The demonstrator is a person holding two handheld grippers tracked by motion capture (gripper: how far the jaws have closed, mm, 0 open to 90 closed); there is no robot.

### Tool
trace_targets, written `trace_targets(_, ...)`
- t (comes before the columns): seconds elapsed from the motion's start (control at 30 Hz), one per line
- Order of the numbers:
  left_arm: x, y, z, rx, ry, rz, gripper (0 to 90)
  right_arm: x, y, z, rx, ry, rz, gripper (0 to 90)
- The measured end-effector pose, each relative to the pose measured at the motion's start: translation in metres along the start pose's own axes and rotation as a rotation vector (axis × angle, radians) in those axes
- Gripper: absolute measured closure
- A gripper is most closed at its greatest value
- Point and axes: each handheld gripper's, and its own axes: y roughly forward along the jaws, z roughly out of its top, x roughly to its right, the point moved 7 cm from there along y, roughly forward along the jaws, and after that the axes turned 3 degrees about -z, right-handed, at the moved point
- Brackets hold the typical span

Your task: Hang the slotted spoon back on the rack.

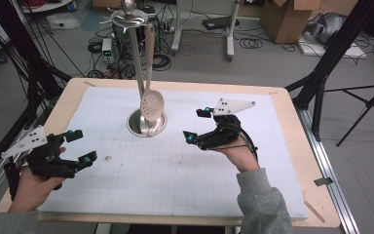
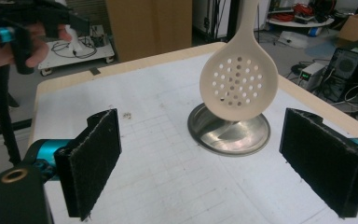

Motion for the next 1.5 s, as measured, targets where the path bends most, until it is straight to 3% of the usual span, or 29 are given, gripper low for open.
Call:
trace_targets(0.23,0.002,0.009,0.001,-0.002,0.003,-0.020,2.0,0.001,-0.016,-0.015,0.027,0.036,-0.011,11.6)
trace_targets(0.57,0.006,0.015,-0.001,-0.015,0.010,-0.036,2.0,0.015,-0.037,-0.036,0.065,0.112,-0.047,11.6)
trace_targets(0.7,0.006,0.016,-0.002,-0.020,0.011,-0.040,2.0,0.019,-0.043,-0.040,0.086,0.122,-0.070,11.6)
trace_targets(0.77,0.005,0.016,-0.003,-0.023,0.008,-0.038,2.0,0.020,-0.048,-0.043,0.124,0.107,-0.086,11.7)
trace_targets(0.97,0.002,0.013,-0.004,-0.016,0.015,-0.018,2.0,0.021,-0.052,-0.057,0.127,0.104,-0.109,11.6)
trace_targets(1.2,0.001,0.013,-0.011,-0.037,0.014,-0.027,2.0,0.024,-0.055,-0.075,0.131,0.111,-0.151,11.6)
trace_targets(1.5,-0.004,0.009,-0.015,-0.034,0.018,-0.004,2.0,0.037,-0.066,-0.096,0.135,0.178,-0.210,11.5)
